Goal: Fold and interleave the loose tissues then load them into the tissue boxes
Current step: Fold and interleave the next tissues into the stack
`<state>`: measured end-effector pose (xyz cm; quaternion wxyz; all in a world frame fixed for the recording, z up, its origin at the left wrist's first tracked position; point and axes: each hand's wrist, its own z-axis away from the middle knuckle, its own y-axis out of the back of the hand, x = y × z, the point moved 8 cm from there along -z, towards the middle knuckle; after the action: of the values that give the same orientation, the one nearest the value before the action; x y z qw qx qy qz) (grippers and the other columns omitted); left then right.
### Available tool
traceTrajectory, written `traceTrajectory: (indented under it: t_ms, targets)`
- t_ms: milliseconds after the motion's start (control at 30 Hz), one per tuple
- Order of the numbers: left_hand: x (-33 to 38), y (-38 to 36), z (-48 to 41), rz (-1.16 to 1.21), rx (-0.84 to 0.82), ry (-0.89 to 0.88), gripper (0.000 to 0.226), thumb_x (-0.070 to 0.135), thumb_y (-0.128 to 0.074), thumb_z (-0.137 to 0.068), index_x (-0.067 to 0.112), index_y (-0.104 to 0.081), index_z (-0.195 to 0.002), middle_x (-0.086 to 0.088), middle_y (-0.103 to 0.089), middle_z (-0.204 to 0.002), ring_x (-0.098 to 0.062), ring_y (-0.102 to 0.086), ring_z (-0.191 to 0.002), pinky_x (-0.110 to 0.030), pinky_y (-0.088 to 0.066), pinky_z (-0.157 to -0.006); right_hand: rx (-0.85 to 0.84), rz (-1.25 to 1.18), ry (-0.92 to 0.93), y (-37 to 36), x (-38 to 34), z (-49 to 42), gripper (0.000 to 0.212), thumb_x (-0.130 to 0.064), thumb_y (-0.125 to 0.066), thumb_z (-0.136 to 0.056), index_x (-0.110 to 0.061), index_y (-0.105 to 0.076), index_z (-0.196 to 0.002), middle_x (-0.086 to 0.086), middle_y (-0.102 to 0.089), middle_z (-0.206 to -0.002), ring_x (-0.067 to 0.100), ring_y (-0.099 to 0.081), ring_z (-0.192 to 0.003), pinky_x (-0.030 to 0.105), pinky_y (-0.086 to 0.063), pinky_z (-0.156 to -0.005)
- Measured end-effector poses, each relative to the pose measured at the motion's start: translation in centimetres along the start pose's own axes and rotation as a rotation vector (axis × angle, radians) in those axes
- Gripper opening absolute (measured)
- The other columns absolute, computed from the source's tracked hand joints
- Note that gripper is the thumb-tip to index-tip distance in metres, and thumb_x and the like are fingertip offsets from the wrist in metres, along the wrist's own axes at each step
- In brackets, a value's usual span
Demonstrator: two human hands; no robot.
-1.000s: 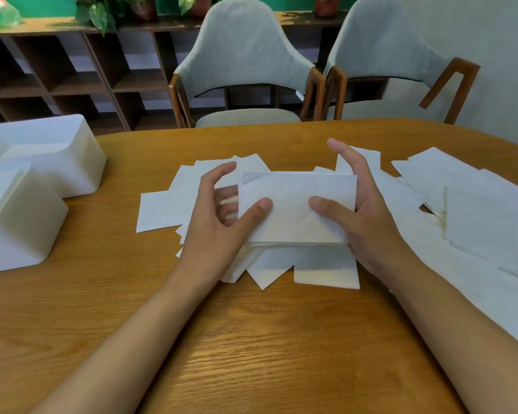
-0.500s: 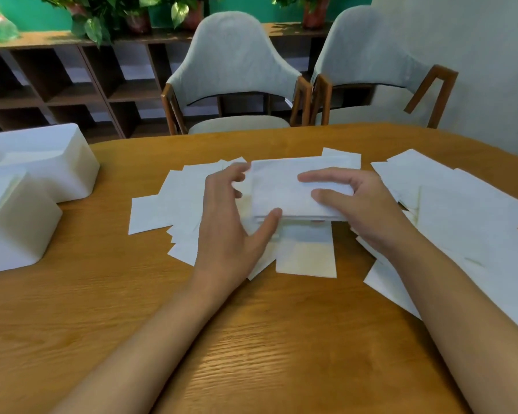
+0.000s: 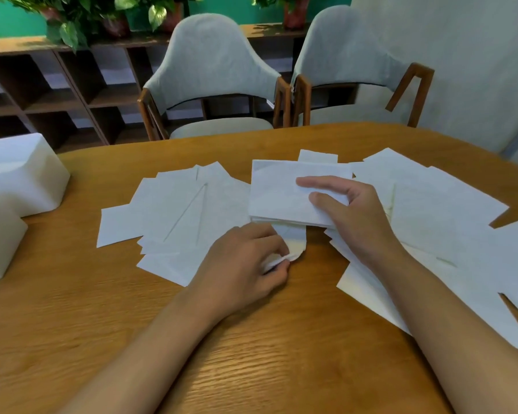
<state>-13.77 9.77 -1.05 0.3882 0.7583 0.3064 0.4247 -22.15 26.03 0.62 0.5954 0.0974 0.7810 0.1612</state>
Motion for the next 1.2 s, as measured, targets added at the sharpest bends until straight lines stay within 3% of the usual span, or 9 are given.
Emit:
traceTrajectory:
  t_ms: [167,333,433,567,633,700,767,933,1200]
  targets:
    - [-0.3,1.3,0.5,0.001,0.095,0.011,0.013,0.024,-0.064,-0.088,0.027,-0.067,-0.1,0.012,-0.065,-0.089,-0.006,-0.054,-0.084,-0.03,-0.049,-0.072,-0.011,-0.026,-0.008,0.0,0.2,0.0,0.023,-0.024,-0.061,-0.1,-0.037,-0.074,-0.114,-0.032,-0.061,-0.122,-0.02,-0.045,-0.112,0.002,-0.031,-0.087]
    - [0.4,1.8,1.2,0.078,0.106,-0.09,0.032,0.016,-0.076,-0.088,0.026,-0.07,-0.118,0.015,-0.071,-0.101,-0.002,-0.061,-0.094,-0.026,-0.038,-0.095,-0.047,-0.05,0.01,-0.5,0.0,0.1,0.026,-0.021,-0.061,-0.099,-0.037,-0.075,-0.115,-0.03,-0.064,-0.124,-0.012,-0.047,-0.122,0.011,-0.036,-0.099]
    - [1.2,2.8,1.4,0.209,0.143,-0.107,0.027,0.013,-0.078,-0.093,0.022,-0.074,-0.117,0.016,-0.071,-0.106,-0.001,-0.063,-0.1,-0.023,-0.045,-0.088,-0.077,-0.059,-0.002,-0.9,0.4,0.0,0.028,-0.018,-0.06,-0.099,-0.036,-0.075,-0.114,-0.026,-0.065,-0.127,-0.005,-0.048,-0.125,0.018,-0.041,-0.1]
    - [-0.2,4.1,1.3,0.419,0.205,0.075,0.008,0.019,-0.075,-0.096,0.021,-0.078,-0.103,0.013,-0.072,-0.099,-0.011,-0.067,-0.099,-0.02,-0.049,-0.076,-0.136,-0.11,0.007,-1.3,0.0,0.1,0.023,-0.024,-0.056,-0.102,-0.031,-0.076,-0.112,-0.02,-0.066,-0.124,-0.015,-0.052,-0.109,0.001,-0.041,-0.08]
    - [-1.6,4.2,1.5,0.561,0.219,0.215,0.006,0.021,-0.076,-0.094,0.022,-0.077,-0.1,0.01,-0.074,-0.097,-0.015,-0.07,-0.097,-0.031,-0.056,-0.076,-0.175,-0.116,0.02,-1.7,-0.1,0.1,0.026,-0.043,-0.055,-0.1,-0.032,-0.076,-0.111,-0.011,-0.063,-0.126,-0.007,-0.054,-0.112,0.01,-0.046,-0.086]
    - [-3.0,4.6,1.8,0.734,0.291,0.346,0.015,0.021,-0.078,-0.091,0.025,-0.078,-0.106,0.01,-0.079,-0.101,-0.013,-0.074,-0.097,-0.034,-0.062,-0.081,-0.223,-0.26,-0.059,-2.2,0.1,0.4,0.059,-0.077,-0.056,-0.081,-0.03,-0.077,-0.109,-0.004,-0.063,-0.125,0.014,-0.057,-0.119,0.036,-0.052,-0.096]
    - [-4.2,5.0,2.2,0.86,0.394,0.465,0.022,0.022,-0.078,-0.09,0.025,-0.077,-0.112,0.011,-0.08,-0.104,-0.01,-0.076,-0.097,-0.03,-0.062,-0.081,-0.266,-0.345,-0.103,-2.7,0.3,0.5,0.074,-0.091,-0.056,-0.065,-0.034,-0.077,-0.106,-0.007,-0.068,-0.118,0.019,-0.063,-0.115,0.045,-0.053,-0.096]
    - [-5.9,4.1,2.7,0.959,0.469,0.614,0.032,0.022,-0.083,-0.086,0.025,-0.075,-0.117,0.008,-0.079,-0.109,-0.013,-0.076,-0.101,-0.039,-0.063,-0.088,-0.199,-0.163,-0.031,-3.3,-0.8,1.5,0.04,-0.061,-0.068,-0.075,-0.039,-0.069,-0.108,-0.025,-0.072,-0.105,-0.008,-0.063,-0.102,0.013,-0.051,-0.079]
    - [-6.1,4.0,2.7,0.86,0.436,0.608,0.041,0.021,-0.087,-0.081,0.02,-0.07,-0.119,0.005,-0.081,-0.104,-0.015,-0.078,-0.095,-0.046,-0.064,-0.086,-0.236,-0.105,0.06,-4.3,-1.4,1.8,0.065,-0.053,-0.075,-0.081,-0.054,-0.044,-0.137,-0.05,-0.044,-0.121,-0.022,-0.046,-0.113,0.005,-0.047,-0.083]
